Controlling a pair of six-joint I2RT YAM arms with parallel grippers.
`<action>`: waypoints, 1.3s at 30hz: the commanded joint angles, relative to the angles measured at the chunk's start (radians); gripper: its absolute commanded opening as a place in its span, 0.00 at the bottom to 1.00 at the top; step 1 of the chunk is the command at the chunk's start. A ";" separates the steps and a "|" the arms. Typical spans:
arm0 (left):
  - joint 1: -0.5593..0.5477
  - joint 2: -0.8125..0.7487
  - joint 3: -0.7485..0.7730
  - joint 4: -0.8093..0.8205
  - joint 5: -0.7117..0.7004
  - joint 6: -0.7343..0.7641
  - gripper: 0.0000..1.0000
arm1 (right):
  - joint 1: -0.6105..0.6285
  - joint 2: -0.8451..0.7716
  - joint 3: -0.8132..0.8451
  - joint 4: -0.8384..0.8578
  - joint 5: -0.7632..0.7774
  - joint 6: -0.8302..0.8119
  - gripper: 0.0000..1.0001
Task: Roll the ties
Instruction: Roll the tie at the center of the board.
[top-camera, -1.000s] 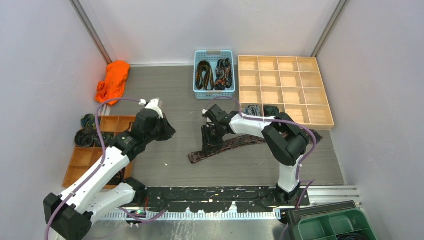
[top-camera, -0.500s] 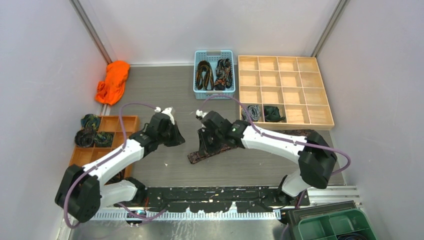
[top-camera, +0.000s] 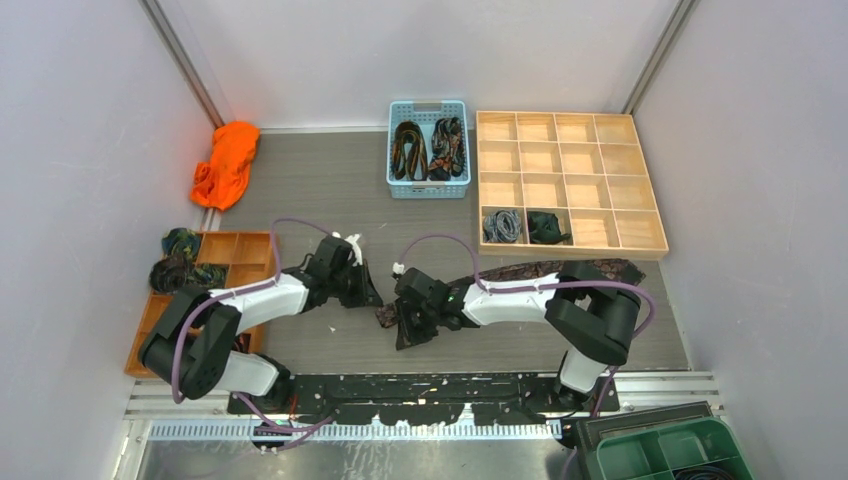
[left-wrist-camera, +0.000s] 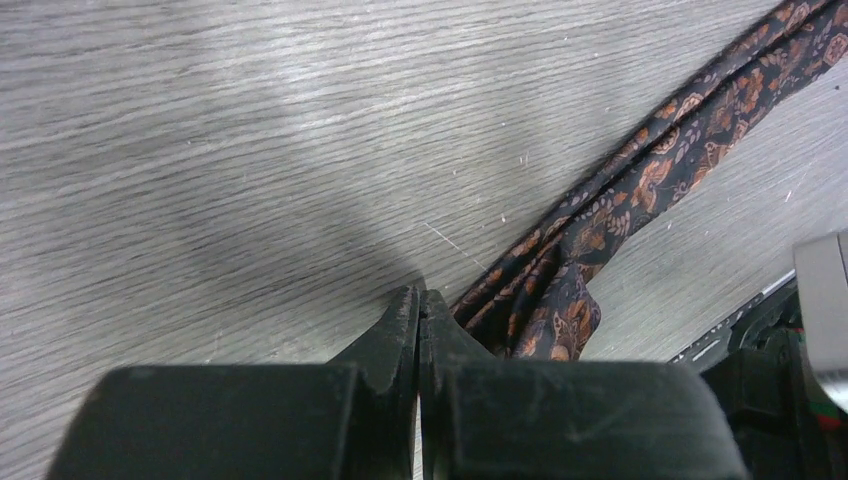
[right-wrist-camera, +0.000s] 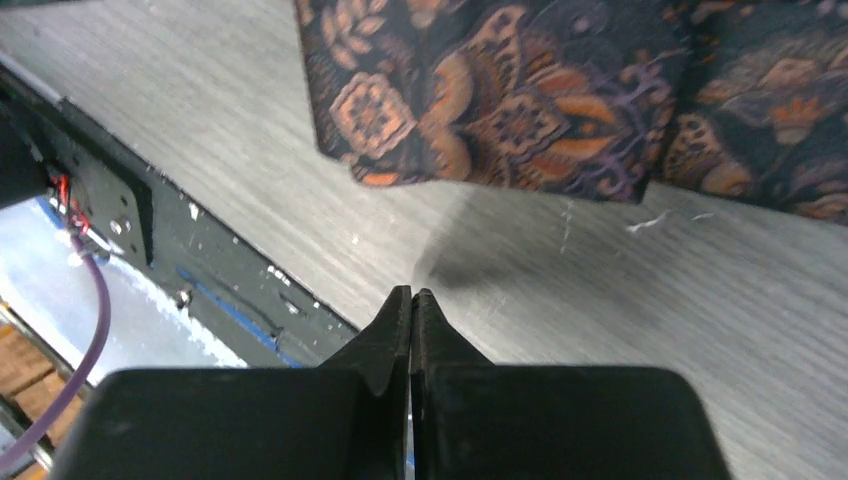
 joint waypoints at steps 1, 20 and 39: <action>-0.004 -0.004 -0.031 0.085 0.024 0.010 0.00 | 0.001 0.030 -0.024 0.108 0.083 0.038 0.01; -0.004 -0.046 -0.082 0.072 0.029 0.028 0.00 | -0.003 0.170 0.093 0.114 0.243 -0.009 0.01; 0.006 -0.748 0.365 -0.673 -0.907 -0.131 0.00 | 0.091 -0.029 0.391 -0.520 0.524 -0.147 0.39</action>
